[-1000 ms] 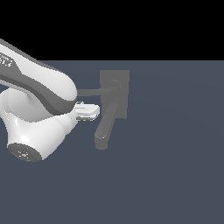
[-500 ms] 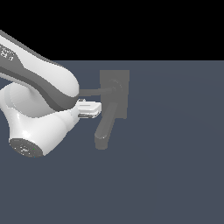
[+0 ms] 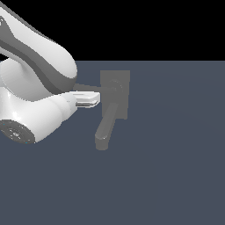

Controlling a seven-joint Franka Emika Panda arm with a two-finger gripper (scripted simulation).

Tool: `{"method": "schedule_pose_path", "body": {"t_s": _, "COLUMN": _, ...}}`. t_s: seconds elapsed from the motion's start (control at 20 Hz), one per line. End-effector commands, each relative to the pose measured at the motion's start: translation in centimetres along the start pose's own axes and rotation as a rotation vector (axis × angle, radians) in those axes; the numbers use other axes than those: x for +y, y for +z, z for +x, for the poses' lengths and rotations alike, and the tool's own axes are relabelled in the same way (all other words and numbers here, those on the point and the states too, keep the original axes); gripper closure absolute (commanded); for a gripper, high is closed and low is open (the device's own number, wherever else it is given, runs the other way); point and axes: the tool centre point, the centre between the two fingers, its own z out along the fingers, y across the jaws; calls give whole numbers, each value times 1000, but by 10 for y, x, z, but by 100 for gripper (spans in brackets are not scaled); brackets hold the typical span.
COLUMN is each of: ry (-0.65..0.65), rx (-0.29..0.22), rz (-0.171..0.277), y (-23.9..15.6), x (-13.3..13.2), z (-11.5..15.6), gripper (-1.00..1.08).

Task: Turn on the faucet by rotating a designated handle.

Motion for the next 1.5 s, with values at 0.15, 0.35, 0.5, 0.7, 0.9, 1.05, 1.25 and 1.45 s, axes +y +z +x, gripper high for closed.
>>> {"method": "schedule_pose_path", "body": {"t_s": 0.15, "ry": 1, "rx": 1, "rz": 1, "y": 0, "x": -1, "z": -11, "gripper": 108}}
{"method": "schedule_pose_path", "body": {"t_s": 0.35, "ry": 2, "rx": -1, "rz": 0, "y": 0, "x": -5, "z": -27, "gripper": 108}}
{"method": "schedule_pose_path", "body": {"t_s": 0.5, "ry": 3, "rx": -2, "rz": -1, "y": 0, "x": -9, "z": -39, "gripper": 108}}
{"method": "schedule_pose_path", "body": {"t_s": 0.7, "ry": 4, "rx": -3, "rz": -2, "y": 0, "x": -13, "z": -55, "gripper": 108}}
{"method": "schedule_pose_path", "body": {"t_s": 0.9, "ry": 5, "rx": -5, "rz": -3, "y": 0, "x": -18, "z": -71, "gripper": 108}}
{"method": "schedule_pose_path", "body": {"t_s": 1.05, "ry": 5, "rx": -6, "rz": -3, "y": 0, "x": -20, "z": -79, "gripper": 108}}
{"method": "schedule_pose_path", "body": {"t_s": 1.25, "ry": 0, "rx": 7, "rz": 0, "y": -2, "x": -29, "z": -75, "gripper": 108}}
{"method": "schedule_pose_path", "body": {"t_s": 1.45, "ry": 1, "rx": 4, "rz": -1, "y": -2, "x": -39, "z": -86, "gripper": 108}}
